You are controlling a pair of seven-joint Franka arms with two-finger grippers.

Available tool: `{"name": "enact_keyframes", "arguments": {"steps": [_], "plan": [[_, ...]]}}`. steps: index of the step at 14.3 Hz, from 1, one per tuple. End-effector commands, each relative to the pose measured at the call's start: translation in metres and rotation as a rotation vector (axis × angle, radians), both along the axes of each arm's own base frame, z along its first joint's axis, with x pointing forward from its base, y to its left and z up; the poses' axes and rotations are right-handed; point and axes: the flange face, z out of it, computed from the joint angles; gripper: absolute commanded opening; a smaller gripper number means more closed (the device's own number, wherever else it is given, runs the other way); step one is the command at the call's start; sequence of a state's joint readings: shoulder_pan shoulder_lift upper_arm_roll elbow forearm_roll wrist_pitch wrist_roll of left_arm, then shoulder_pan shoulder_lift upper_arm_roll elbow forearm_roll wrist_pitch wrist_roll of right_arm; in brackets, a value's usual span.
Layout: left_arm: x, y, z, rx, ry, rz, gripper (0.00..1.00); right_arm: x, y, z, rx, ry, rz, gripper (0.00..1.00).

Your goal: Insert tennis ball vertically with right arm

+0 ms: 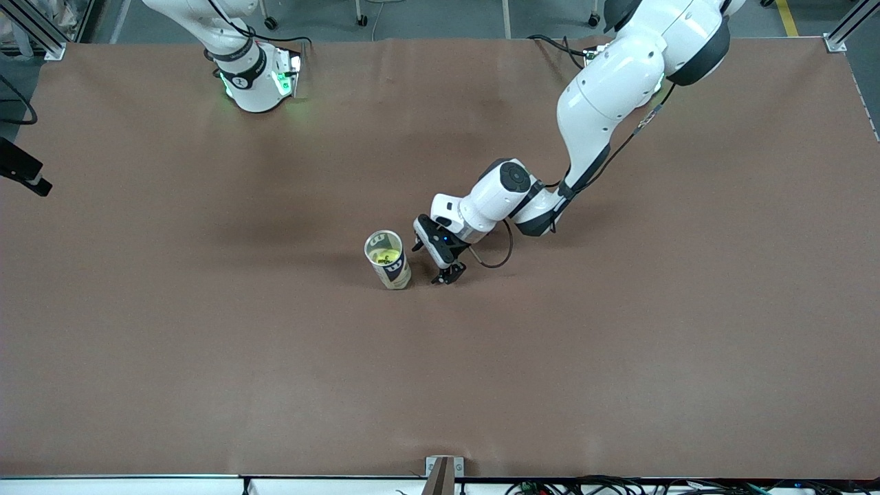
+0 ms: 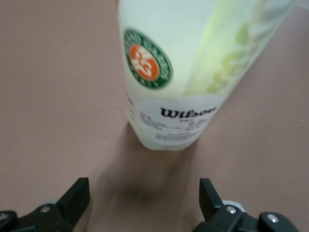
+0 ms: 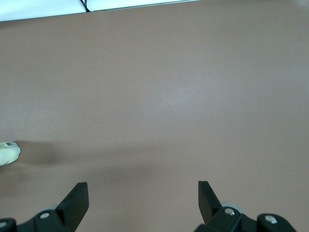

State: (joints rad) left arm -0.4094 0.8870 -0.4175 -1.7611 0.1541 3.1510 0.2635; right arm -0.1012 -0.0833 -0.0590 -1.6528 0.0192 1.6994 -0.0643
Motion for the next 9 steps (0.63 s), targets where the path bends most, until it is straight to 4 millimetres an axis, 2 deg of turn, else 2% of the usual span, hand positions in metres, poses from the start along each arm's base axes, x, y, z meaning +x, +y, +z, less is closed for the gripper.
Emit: {"name": "enact_keyframes", "arguments": {"steps": [1,3,5,6,7,8,9], "plan": [[0.002,0.002,0.025,0.051,0.024,-0.017,1.0,-0.007,0.003,-0.002,-0.021,-0.002,0.001,1.0],[0.008,0.004,0.037,0.098,0.05,-0.026,1.0,-0.007,0.005,-0.004,-0.02,0.006,0.005,1.0],[0.023,0.016,0.061,0.15,0.074,-0.013,1.0,-0.005,0.008,0.007,-0.027,-0.013,0.023,1.0],[0.033,0.029,0.069,0.185,0.095,-0.002,1.0,-0.003,0.008,0.009,-0.026,-0.018,0.023,1.0],[0.048,0.041,0.082,0.224,0.122,0.012,1.0,-0.002,0.008,0.009,-0.027,-0.023,0.025,1.0],[0.054,0.047,0.094,0.263,0.148,0.012,1.0,0.001,0.01,0.006,-0.027,-0.02,0.028,1.0],[0.063,0.053,0.114,0.294,0.167,0.021,1.0,0.003,0.011,0.004,-0.025,-0.019,0.031,1.0]]}}
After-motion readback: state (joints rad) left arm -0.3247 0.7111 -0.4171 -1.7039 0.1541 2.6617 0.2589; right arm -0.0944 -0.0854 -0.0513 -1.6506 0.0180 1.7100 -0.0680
